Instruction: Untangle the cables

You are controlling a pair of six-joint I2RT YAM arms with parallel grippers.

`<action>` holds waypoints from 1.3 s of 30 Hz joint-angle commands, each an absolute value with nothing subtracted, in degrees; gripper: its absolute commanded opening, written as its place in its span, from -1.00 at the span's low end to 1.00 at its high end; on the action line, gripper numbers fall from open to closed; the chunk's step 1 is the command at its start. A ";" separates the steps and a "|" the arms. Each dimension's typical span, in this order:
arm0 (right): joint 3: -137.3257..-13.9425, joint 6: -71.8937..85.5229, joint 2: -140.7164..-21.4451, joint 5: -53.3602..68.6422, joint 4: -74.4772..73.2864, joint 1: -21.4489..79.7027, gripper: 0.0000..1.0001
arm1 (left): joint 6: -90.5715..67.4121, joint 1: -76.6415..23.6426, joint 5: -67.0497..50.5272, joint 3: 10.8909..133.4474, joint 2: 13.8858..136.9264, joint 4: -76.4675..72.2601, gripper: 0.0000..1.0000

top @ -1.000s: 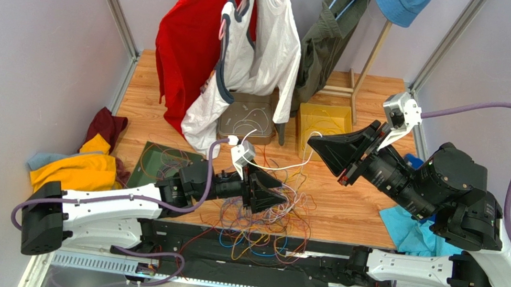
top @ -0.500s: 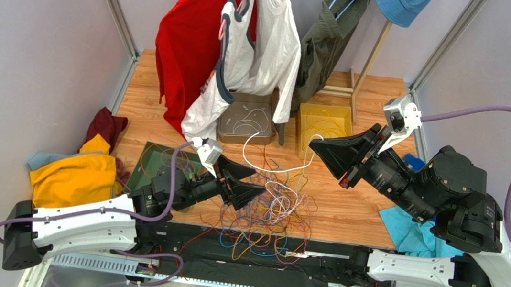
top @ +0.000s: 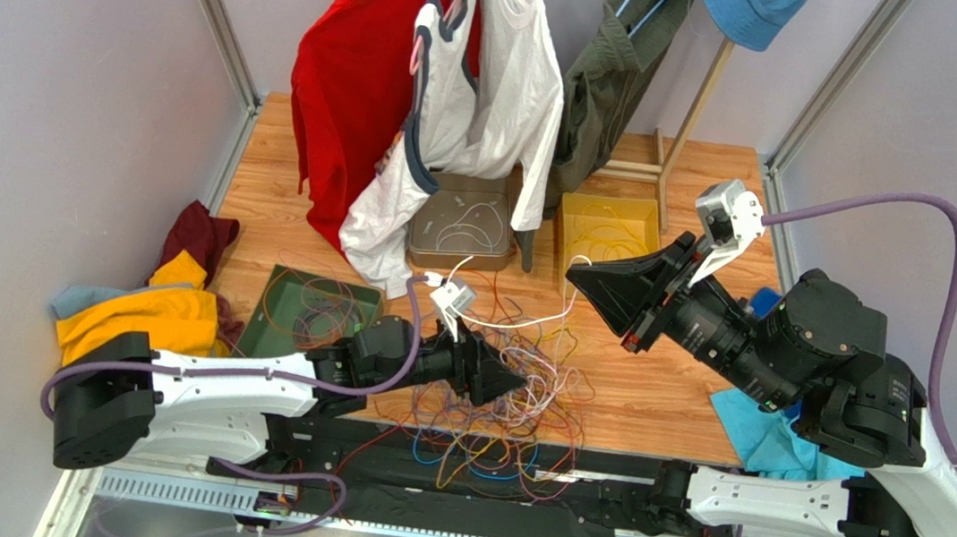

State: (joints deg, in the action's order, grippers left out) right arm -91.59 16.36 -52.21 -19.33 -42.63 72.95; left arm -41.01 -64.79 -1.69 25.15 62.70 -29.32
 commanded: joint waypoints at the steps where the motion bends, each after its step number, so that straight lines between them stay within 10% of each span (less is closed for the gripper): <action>1: -91.85 16.70 -51.77 -18.98 -40.61 73.04 -1.00 | -43.33 -64.86 -4.47 24.43 62.49 -40.68 0.51; 8: -91.93 16.79 -51.33 -18.98 -41.13 73.12 -1.00 | -42.89 -64.86 -2.04 26.19 64.60 -39.74 -1.00; 18: -88.17 17.84 -43.52 -24.69 -43.24 73.04 -1.00 | -43.60 -57.76 19.59 29.53 45.47 -1.08 -1.00; 23: -75.71 20.65 -34.82 -27.16 -41.93 73.04 -0.24 | -35.43 -57.22 24.61 42.16 31.56 12.64 -1.00; 28: -65.06 24.60 -28.93 -28.65 -38.95 73.04 0.11 | -30.59 -57.22 20.15 62.44 38.21 22.57 -1.00; 39: -51.33 26.37 -31.98 -19.17 -24.36 73.04 0.20 | -32.26 -57.74 0.45 84.45 55.09 23.90 -1.00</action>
State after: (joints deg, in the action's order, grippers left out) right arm -52.60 26.15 -29.82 -23.70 -35.20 72.95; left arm -32.97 -57.28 9.30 78.59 50.00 21.10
